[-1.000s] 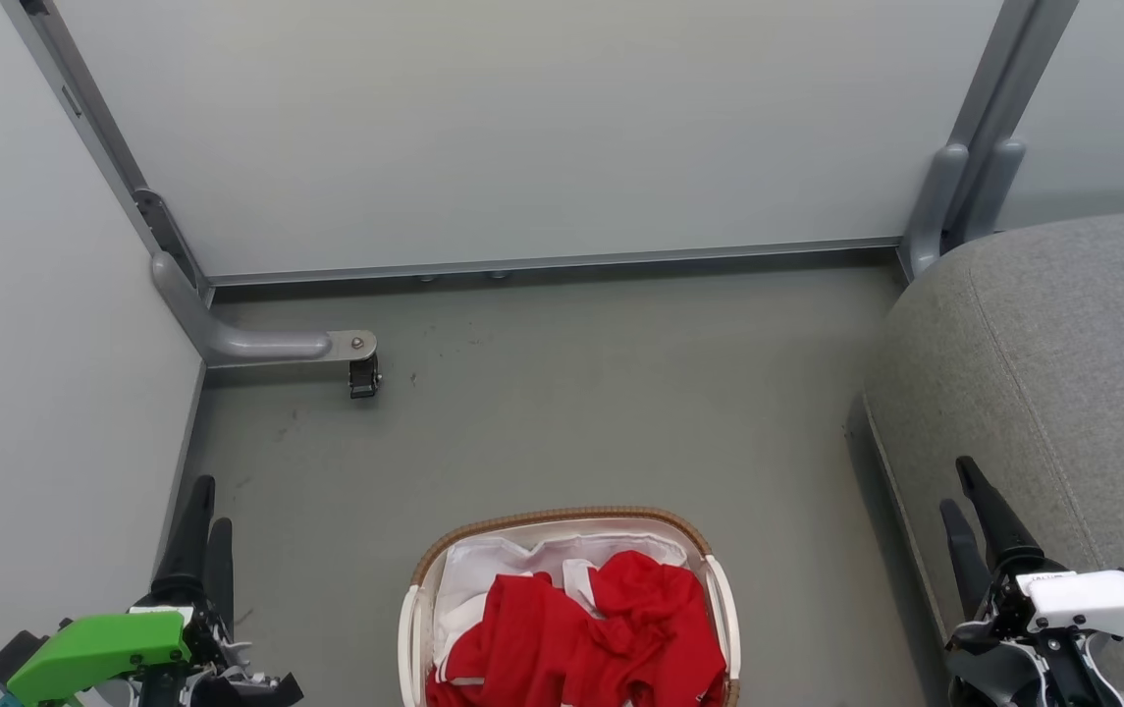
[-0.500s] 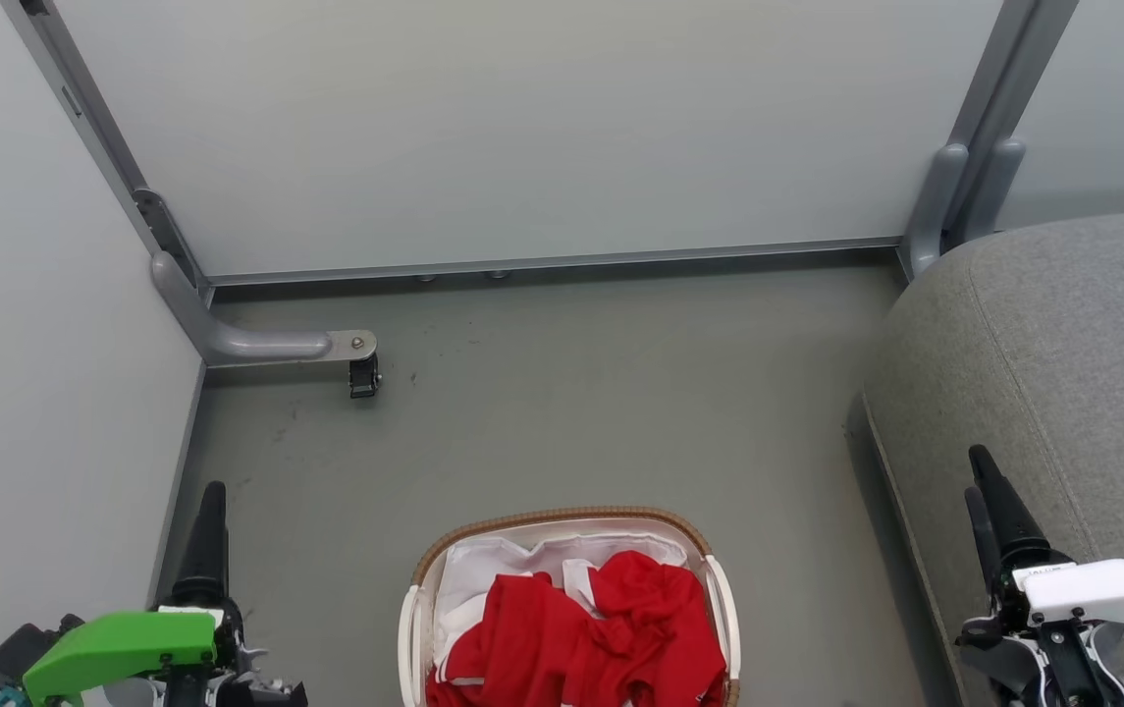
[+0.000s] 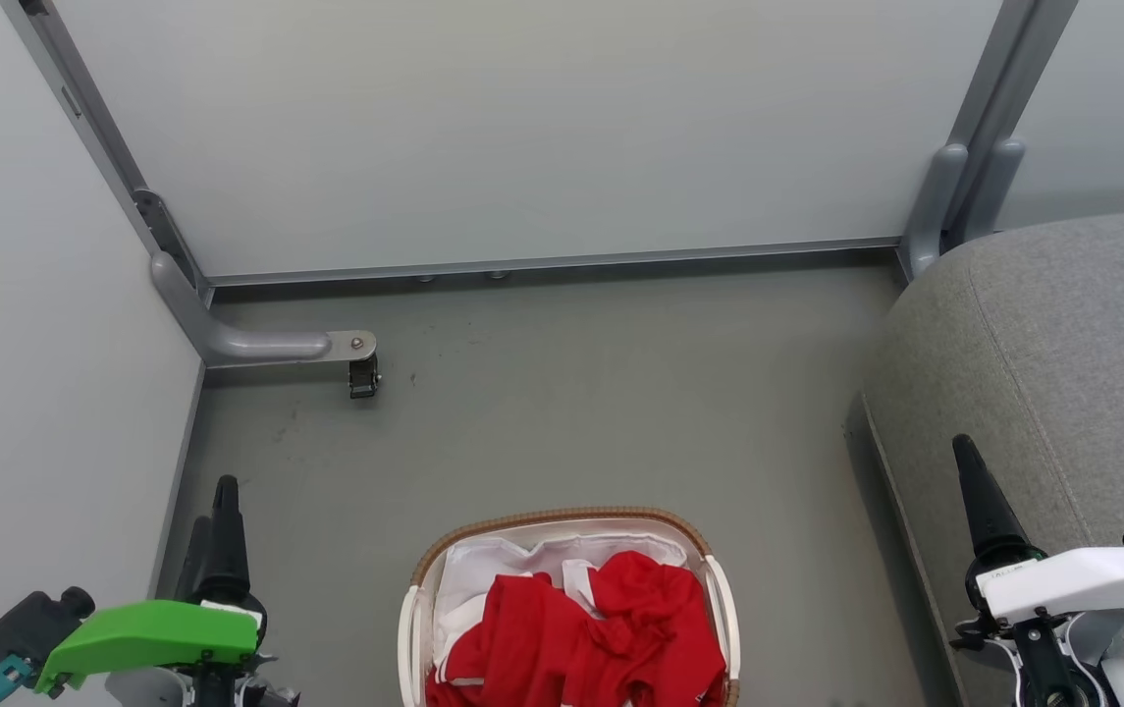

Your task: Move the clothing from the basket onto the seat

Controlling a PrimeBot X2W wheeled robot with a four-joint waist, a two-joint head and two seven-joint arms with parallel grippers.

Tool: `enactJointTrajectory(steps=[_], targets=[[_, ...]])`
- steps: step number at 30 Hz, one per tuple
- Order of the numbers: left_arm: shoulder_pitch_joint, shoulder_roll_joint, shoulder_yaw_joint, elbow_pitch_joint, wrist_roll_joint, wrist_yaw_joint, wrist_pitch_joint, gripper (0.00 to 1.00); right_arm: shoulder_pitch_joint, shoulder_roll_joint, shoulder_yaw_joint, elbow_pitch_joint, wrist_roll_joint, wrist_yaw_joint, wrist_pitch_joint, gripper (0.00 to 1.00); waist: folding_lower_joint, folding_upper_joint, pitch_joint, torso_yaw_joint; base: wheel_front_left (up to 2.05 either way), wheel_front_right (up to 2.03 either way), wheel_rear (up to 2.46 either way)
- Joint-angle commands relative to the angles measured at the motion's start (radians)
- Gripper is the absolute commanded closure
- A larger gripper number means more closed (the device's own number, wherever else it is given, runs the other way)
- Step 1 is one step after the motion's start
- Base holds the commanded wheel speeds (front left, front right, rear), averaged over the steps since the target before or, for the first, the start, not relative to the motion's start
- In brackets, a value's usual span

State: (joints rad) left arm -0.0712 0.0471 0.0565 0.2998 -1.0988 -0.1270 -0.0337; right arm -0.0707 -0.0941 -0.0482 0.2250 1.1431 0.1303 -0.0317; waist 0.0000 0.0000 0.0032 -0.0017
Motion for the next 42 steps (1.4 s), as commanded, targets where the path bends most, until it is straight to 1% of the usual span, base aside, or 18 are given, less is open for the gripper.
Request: enactJointTrajectory(steps=[1,6,16,25,42], targets=[[-0.012,0.005,-0.006,-0.015,0.046,-0.002,-0.010,0.00,-0.010,-0.011,0.006,-0.017,-0.038,0.000,-0.012,0.00,0.0000,0.0000,0.000,0.000,0.00,0.00,0.00],[-0.012,0.005,-0.020,-0.009,0.156,-0.002,-0.028,0.00,-0.011,-0.021,0.016,-0.008,-0.139,0.000,-0.029,0.00,0.0000,0.0000,0.000,-0.001,0.00,0.00,0.00],[-0.024,0.019,-0.065,0.034,0.325,-0.003,-0.060,0.00,-0.022,-0.046,0.050,0.009,-0.293,0.000,-0.062,0.00,0.0000,0.0000,-0.001,-0.002,0.00,0.00,0.00],[-0.038,0.027,-0.088,0.059,0.450,-0.003,-0.087,0.00,-0.047,-0.067,0.079,0.041,-0.414,0.000,-0.090,0.00,0.0000,0.0000,-0.005,-0.001,0.00,0.00,0.00],[-0.028,0.022,-0.105,0.091,0.657,0.012,-0.133,0.00,-0.041,-0.063,0.092,0.095,-0.625,0.000,-0.134,0.00,0.0000,0.0000,-0.014,-0.004,0.00,0.00,0.00]])
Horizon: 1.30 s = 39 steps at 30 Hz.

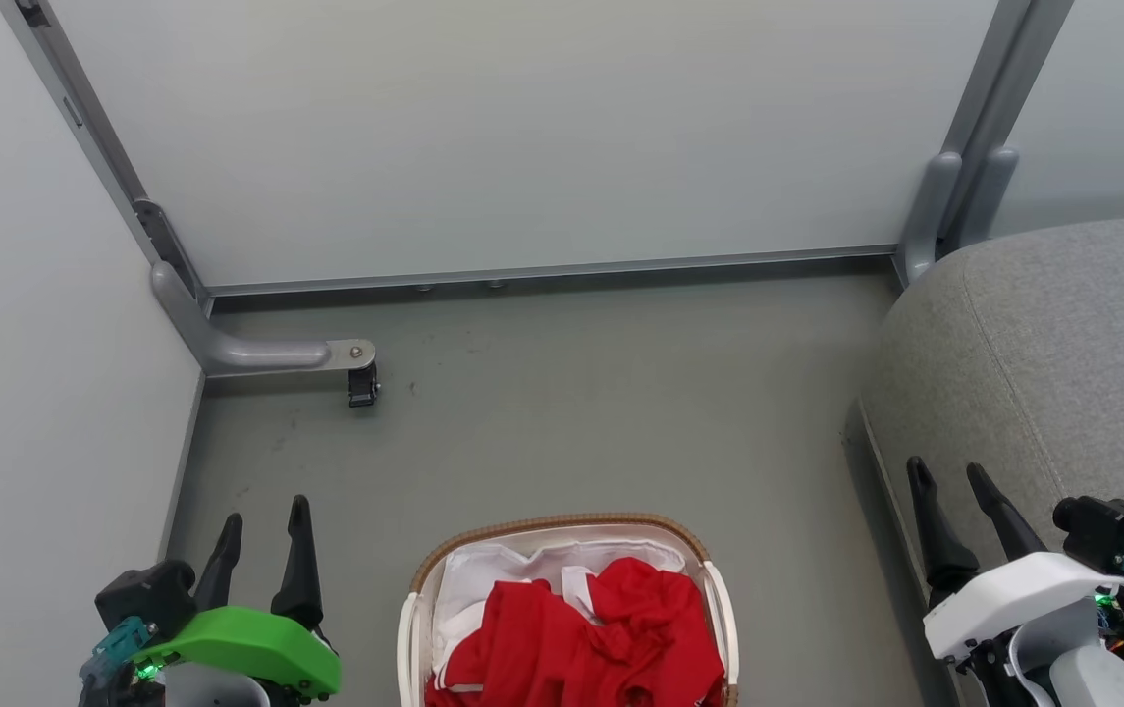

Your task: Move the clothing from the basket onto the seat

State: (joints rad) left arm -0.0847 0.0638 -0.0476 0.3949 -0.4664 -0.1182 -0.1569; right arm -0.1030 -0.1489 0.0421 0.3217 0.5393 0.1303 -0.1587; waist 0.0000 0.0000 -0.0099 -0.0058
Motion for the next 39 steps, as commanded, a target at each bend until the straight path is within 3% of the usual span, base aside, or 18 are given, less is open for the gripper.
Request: enactJointTrajectory(steps=[1,29,39], targets=[[-0.013,0.005,-0.002,-0.003,0.036,0.003,-0.011,0.00,-0.007,-0.008,0.002,0.003,-0.032,0.000,-0.010,0.00,0.0000,0.0000,-0.001,0.000,0.00,0.00,0.00],[0.038,-0.009,0.031,-0.041,0.256,-0.006,-0.073,0.00,0.020,0.010,-0.036,0.039,-0.271,0.000,-0.071,0.00,0.0000,0.0000,-0.028,-0.002,0.00,0.00,0.00],[0.026,-0.012,-0.059,0.039,0.299,-0.013,-0.092,0.00,-0.003,0.007,-0.016,0.052,-0.331,0.000,-0.090,0.00,0.0000,0.0000,0.006,-0.032,0.00,0.00,0.00]])
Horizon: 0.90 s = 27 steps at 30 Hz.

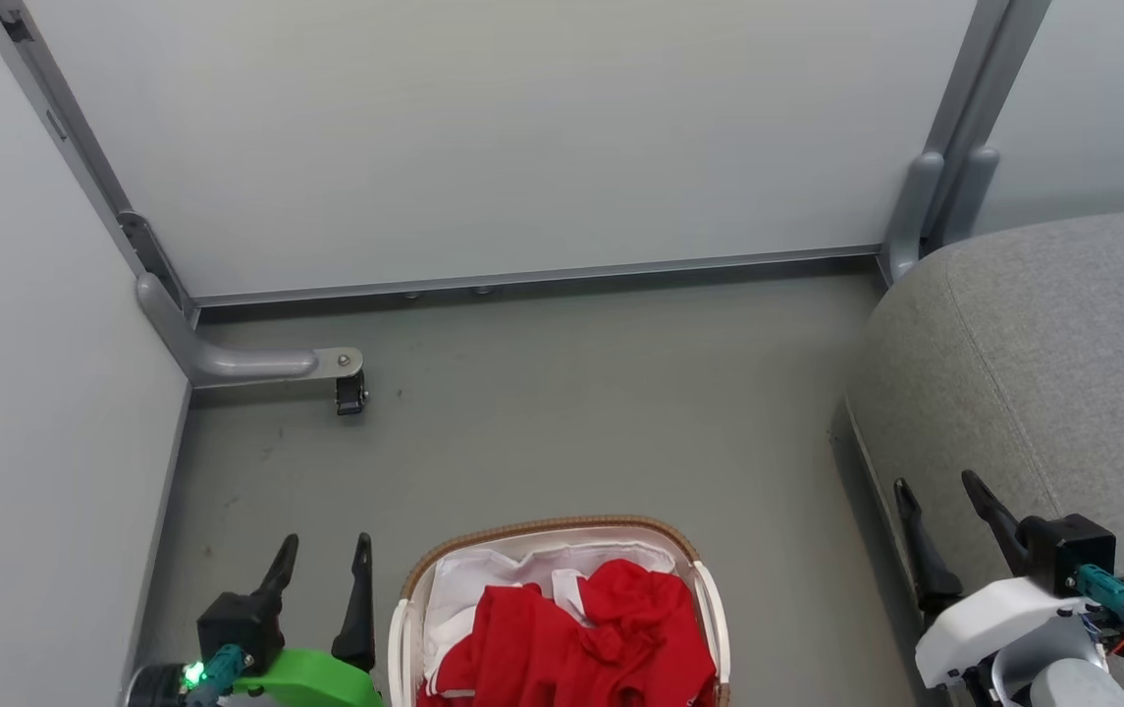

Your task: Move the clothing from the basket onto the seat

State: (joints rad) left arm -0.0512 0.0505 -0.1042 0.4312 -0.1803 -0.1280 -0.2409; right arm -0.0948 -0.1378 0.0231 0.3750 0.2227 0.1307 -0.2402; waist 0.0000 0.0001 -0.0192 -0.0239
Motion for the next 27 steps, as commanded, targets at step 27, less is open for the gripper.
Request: enactJointTrajectory(steps=[27], targets=[[-0.447,0.028,-0.226,0.462,-0.002,-0.004,-0.024,0.00,-0.258,0.043,0.138,-0.165,-0.012,0.000,-0.027,0.00,0.0000,-0.0001,0.540,-0.242,0.00,0.00,0.00]])
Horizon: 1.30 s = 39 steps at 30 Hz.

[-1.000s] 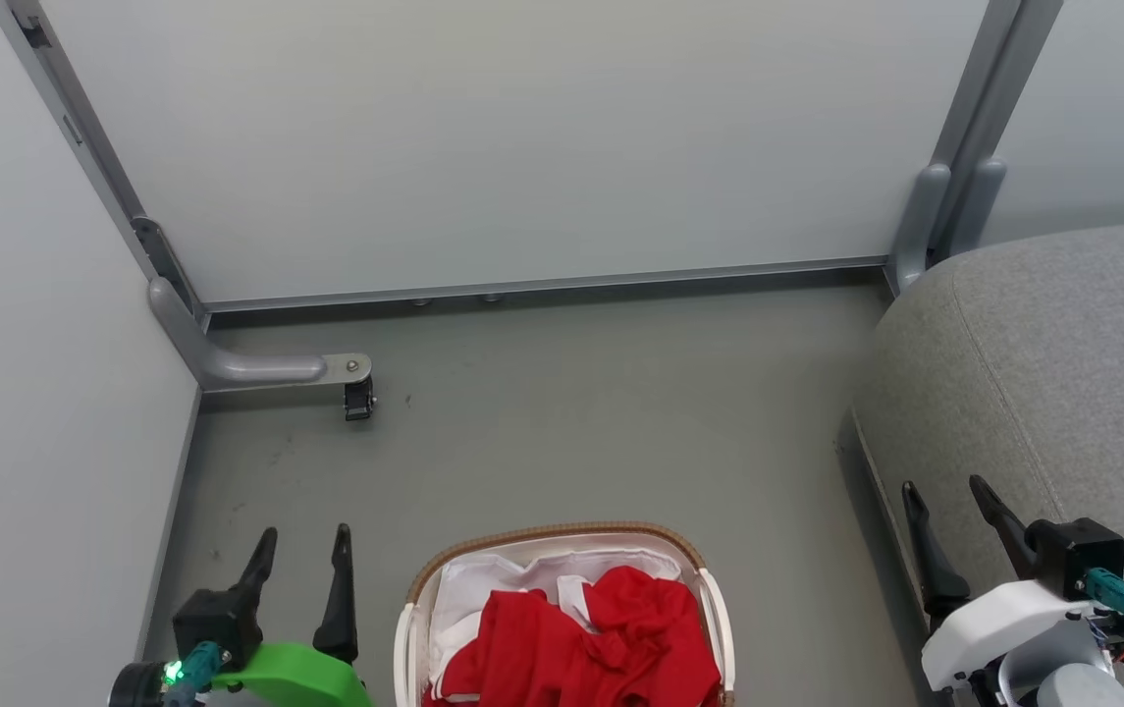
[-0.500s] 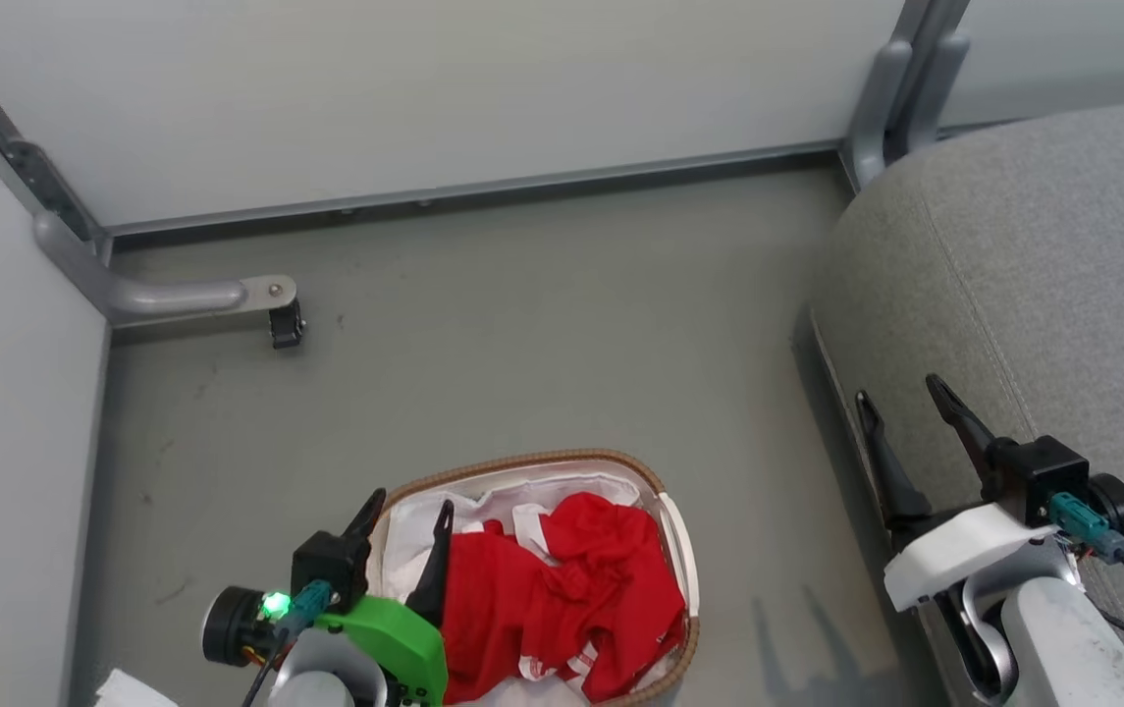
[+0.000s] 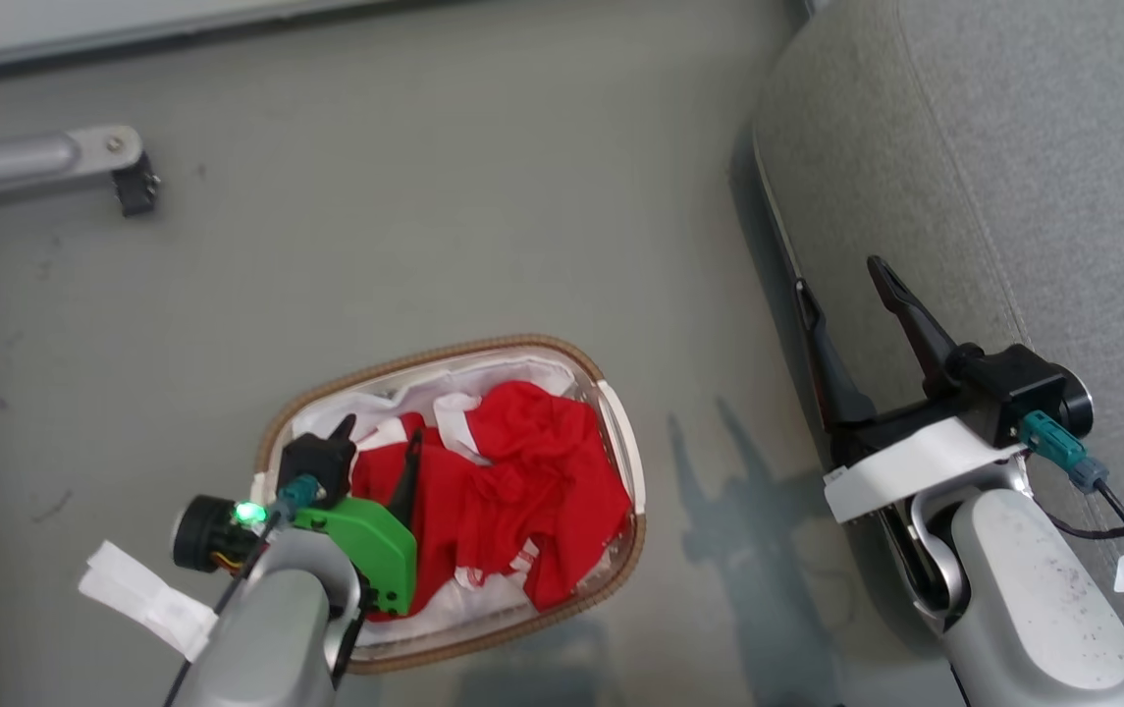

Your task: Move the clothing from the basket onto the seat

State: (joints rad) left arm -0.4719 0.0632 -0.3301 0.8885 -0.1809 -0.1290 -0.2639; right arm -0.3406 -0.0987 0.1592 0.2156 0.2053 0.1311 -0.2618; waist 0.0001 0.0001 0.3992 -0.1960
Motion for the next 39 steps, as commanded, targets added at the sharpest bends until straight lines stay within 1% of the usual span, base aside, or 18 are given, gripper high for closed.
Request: enactJointTrajectory(steps=[1,8,11,15,18,21,26,29,30,31,32,36,39], targets=[[-0.045,0.022,-0.002,0.028,0.005,-0.003,-0.001,0.00,-0.020,0.007,0.005,-0.010,0.006,-0.001,-0.005,0.00,-0.0001,-0.0001,0.142,-0.072,0.00,0.00,0.00],[-0.158,0.049,0.004,0.179,0.023,0.014,-0.001,0.00,-0.063,0.013,0.034,-0.025,0.014,-0.001,-0.005,0.00,-0.0001,-0.0001,0.259,-0.081,0.00,0.00,0.00],[-0.199,0.062,0.003,0.241,0.030,0.030,-0.001,0.00,-0.080,0.019,0.030,-0.043,0.015,-0.001,-0.005,0.00,-0.0001,-0.0001,0.297,-0.086,0.00,0.00,0.00],[-0.236,0.062,-0.001,0.306,0.025,0.033,0.001,0.00,-0.095,0.024,0.027,-0.055,0.018,-0.001,-0.005,0.00,-0.0001,-0.0001,0.337,-0.088,0.00,0.00,0.00],[-0.262,0.058,0.003,0.343,0.006,0.022,0.015,0.00,-0.105,0.027,0.029,-0.057,0.019,-0.001,-0.005,0.00,-0.0001,-0.0001,0.359,-0.090,0.00,0.00,0.00],[-0.277,0.049,0.026,0.367,-0.034,0.013,0.038,0.00,-0.108,0.028,0.030,-0.053,0.030,-0.001,-0.005,0.00,-0.0001,-0.0001,0.377,-0.090,0.00,0.00,0.00],[-0.281,0.040,-0.014,0.383,-0.030,0.000,0.082,0.00,-0.119,0.033,0.032,-0.051,0.045,-0.001,-0.005,0.00,-0.0001,-0.0001,0.390,-0.093,0.00,0.00,0.00],[-0.275,0.038,-0.035,0.390,-0.034,-0.003,0.088,0.00,-0.122,0.036,0.024,-0.049,0.061,-0.001,-0.005,0.00,-0.0001,-0.0001,0.385,-0.094,0.00,0.00,0.00],[-0.269,0.035,-0.033,0.390,-0.045,-0.004,0.081,0.24,-0.123,0.037,0.024,-0.047,0.065,-0.001,-0.005,0.00,-0.0001,-0.0001,0.380,-0.095,0.00,0.00,0.00],[-0.261,0.031,-0.036,0.390,-0.050,-0.003,0.075,0.77,-0.124,0.039,0.021,-0.046,0.068,-0.001,-0.005,0.00,-0.0001,-0.0001,0.374,-0.096,0.00,0.00,0.00],[-0.255,0.027,-0.039,0.389,-0.056,-0.003,0.064,1.00,-0.124,0.039,0.018,-0.045,0.069,-0.001,-0.005,0.00,-0.0001,-0.0001,0.367,-0.096,0.00,0.00,0.00],[-0.229,0.014,-0.064,0.370,-0.095,-0.003,0.037,1.00,-0.111,0.041,0.006,-0.038,0.072,-0.001,-0.005,0.00,-0.0001,-0.0001,0.323,-0.090,0.00,0.00,0.00],[-0.198,0.002,-0.099,0.346,-0.124,-0.003,0.019,1.00,-0.094,0.042,0.006,-0.027,0.068,-0.001,-0.005,0.00,-0.0001,-0.0001,0.267,-0.081,0.00,0.00,0.00]])
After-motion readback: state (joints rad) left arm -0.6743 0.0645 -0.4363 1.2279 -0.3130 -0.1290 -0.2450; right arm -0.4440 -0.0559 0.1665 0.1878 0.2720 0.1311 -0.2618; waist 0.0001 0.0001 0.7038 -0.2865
